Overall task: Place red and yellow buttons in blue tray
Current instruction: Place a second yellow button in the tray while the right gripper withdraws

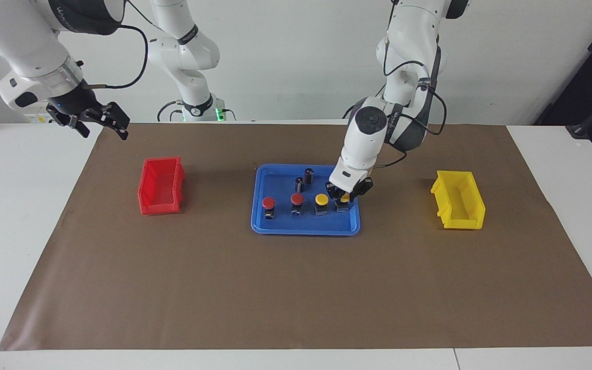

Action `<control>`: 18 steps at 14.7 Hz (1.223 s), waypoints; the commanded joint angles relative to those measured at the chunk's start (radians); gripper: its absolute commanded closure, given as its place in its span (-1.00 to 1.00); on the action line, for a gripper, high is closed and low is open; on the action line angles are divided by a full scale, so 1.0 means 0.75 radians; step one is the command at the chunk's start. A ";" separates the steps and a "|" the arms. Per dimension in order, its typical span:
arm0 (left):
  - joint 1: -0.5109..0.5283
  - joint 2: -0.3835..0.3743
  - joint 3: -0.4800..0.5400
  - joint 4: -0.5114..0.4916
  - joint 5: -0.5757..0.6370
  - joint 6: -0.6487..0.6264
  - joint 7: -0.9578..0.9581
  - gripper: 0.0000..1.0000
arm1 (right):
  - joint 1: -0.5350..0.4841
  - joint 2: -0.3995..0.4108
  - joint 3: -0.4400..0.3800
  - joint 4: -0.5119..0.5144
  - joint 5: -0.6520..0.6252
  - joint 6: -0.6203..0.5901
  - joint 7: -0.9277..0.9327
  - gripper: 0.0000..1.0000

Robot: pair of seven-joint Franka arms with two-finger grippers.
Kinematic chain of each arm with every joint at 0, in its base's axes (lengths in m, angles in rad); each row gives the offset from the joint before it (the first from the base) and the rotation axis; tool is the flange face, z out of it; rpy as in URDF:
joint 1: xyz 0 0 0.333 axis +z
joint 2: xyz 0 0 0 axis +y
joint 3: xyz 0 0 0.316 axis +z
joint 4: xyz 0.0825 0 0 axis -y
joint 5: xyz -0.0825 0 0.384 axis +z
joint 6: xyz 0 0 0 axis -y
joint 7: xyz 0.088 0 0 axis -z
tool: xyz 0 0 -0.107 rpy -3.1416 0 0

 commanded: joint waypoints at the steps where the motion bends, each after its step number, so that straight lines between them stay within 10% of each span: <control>1: -0.031 0.005 0.024 0.025 -0.023 -0.016 -0.024 0.03 | 0.012 -0.033 -0.010 -0.040 -0.006 0.029 -0.034 -1.00; 8: -0.021 -0.042 0.026 0.203 -0.041 -0.302 -0.030 -0.32 | 0.014 -0.031 -0.006 -0.042 -0.006 0.060 -0.028 -1.00; 10: -0.013 -0.103 0.032 0.201 -0.027 -0.400 -0.014 -0.96 | 0.014 -0.030 -0.004 -0.042 -0.006 0.060 -0.024 -1.00; 18: 0.312 -0.248 0.048 0.299 0.100 -0.656 0.498 -1.00 | 0.014 -0.033 -0.004 -0.042 -0.002 0.045 -0.022 -1.00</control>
